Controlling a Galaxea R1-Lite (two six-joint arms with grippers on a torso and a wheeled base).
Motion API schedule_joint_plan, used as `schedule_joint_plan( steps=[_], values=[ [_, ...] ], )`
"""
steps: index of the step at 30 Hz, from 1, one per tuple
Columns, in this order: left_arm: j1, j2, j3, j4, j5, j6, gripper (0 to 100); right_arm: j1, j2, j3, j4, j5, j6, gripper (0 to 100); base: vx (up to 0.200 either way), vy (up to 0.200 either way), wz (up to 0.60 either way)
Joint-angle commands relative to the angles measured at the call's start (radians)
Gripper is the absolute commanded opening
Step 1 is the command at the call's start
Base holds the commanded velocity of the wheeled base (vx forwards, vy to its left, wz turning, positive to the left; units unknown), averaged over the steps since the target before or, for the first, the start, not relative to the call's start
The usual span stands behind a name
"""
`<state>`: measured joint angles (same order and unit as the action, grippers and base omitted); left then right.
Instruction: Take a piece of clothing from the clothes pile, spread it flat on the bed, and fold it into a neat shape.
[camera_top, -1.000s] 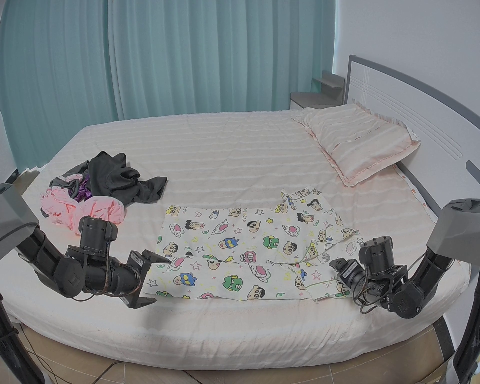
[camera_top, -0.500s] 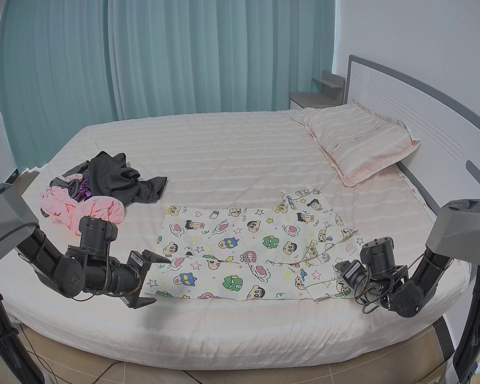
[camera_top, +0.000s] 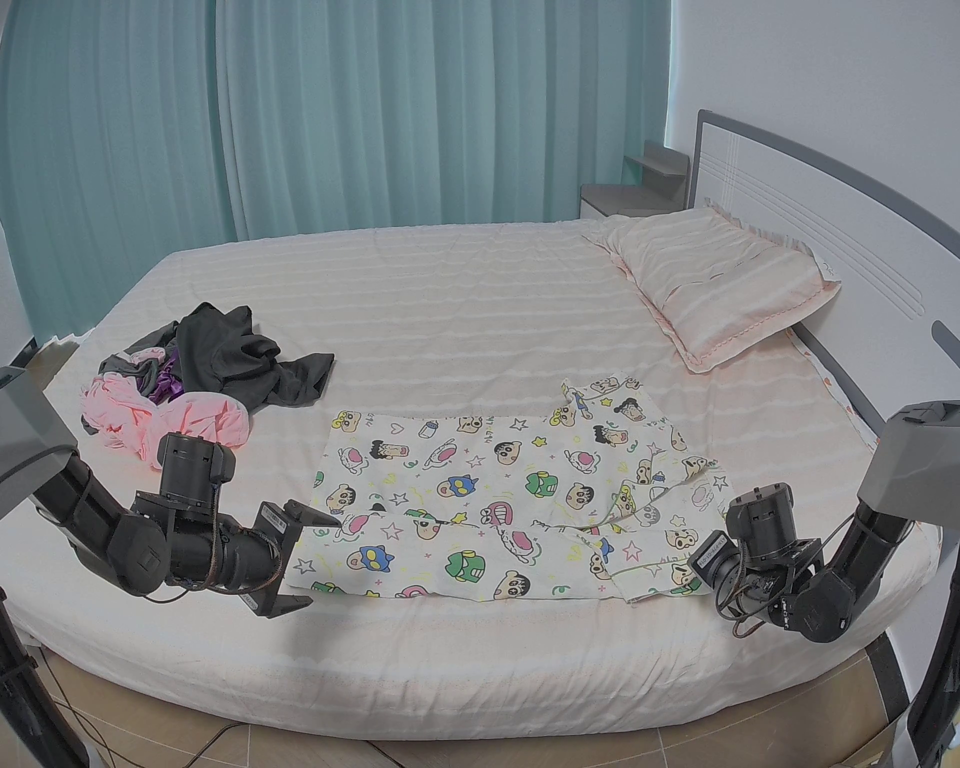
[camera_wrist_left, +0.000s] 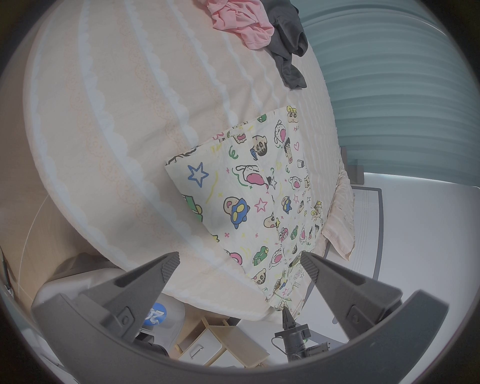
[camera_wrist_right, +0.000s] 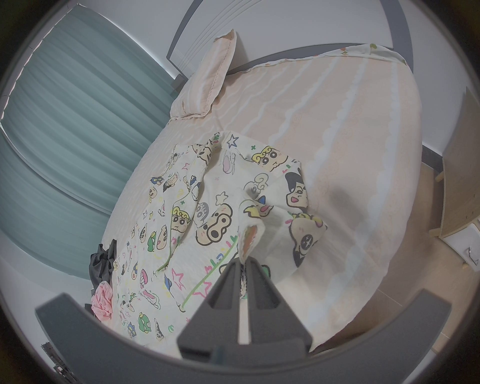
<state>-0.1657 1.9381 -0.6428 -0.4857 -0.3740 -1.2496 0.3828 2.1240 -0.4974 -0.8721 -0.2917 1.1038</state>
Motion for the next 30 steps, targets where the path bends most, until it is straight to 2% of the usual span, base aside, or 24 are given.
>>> schedule_joint_plan(
  steps=[1,10,21,22,30],
  values=[
    [0.0,0.001,0.0,-0.001,0.0,-0.001,100,0.01,-0.049,0.025,0.005,0.0,-0.001,0,0.0,0.0,0.0],
    [0.0,0.001,0.0,-0.001,0.0,-0.001,100,0.064,-0.095,0.071,0.019,0.0,-0.001,0,0.0,0.0,0.0],
    [0.0,0.001,-0.002,-0.001,0.0,-0.001,100,0.059,-0.093,0.091,0.019,0.0,-0.001,0,0.0,0.0,0.0],
    [0.0,0.001,0.0,-0.001,0.0,-0.001,100,0.061,-0.096,0.096,0.019,0.0,-0.001,100,0.0,0.0,0.0],
    [0.0,-0.001,0.0,-0.001,0.001,-0.001,100,0.056,-0.136,0.132,0.008,-0.001,0.001,100,0.0,0.0,0.0]
  ],
)
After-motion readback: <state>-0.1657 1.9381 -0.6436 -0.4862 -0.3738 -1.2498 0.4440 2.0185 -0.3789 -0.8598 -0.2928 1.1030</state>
